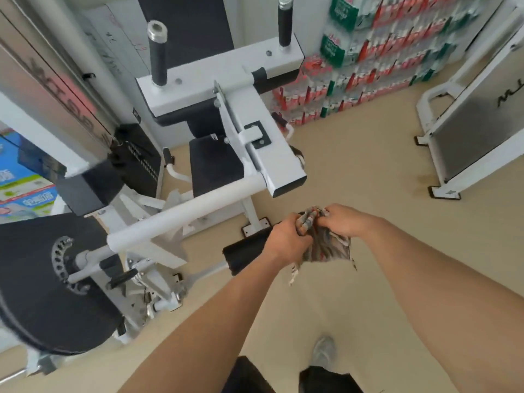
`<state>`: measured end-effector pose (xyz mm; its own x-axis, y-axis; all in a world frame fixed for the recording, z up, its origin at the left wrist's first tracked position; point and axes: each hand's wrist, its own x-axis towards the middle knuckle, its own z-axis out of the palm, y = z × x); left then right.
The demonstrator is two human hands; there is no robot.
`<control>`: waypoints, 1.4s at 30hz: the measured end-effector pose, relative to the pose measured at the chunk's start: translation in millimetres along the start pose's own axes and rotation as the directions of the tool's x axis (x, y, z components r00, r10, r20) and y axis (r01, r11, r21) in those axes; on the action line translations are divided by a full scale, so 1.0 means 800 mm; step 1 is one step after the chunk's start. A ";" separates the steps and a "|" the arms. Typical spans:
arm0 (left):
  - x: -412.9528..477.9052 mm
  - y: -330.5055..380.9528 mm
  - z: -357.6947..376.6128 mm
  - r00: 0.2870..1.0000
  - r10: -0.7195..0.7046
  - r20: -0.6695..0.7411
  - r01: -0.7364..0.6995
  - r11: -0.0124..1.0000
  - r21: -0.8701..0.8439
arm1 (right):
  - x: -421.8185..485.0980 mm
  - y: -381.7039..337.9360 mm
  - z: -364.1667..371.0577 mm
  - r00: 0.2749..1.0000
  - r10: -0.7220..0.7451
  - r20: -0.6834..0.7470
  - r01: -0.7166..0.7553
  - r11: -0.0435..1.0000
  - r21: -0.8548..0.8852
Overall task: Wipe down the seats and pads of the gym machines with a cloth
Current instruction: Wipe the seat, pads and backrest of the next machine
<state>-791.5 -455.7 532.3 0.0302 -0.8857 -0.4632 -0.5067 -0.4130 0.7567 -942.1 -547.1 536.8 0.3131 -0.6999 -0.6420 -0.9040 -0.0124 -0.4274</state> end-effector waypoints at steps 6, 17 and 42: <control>0.117 0.093 0.079 0.987 -0.124 -0.103 0.109 0.984 -0.140 | 0.078 0.088 -0.108 0.999 -0.023 0.039 0.023 1.000 -0.005; 0.378 0.213 0.091 0.872 -0.381 -0.308 0.143 0.798 -0.585 | 0.292 0.130 -0.276 0.999 -0.032 -0.040 0.037 0.991 0.132; 0.720 0.214 -0.012 0.291 -0.813 -0.504 0.282 0.577 -0.766 | 0.686 0.045 -0.420 0.763 -0.231 0.604 0.026 0.945 0.327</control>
<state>-852.2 -1038.5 399.4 0.8553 -0.0291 -0.5173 0.3766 -0.6508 0.6593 -900.6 -1171.5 383.1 0.6232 -0.0991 -0.7758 -0.7505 0.2035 -0.6288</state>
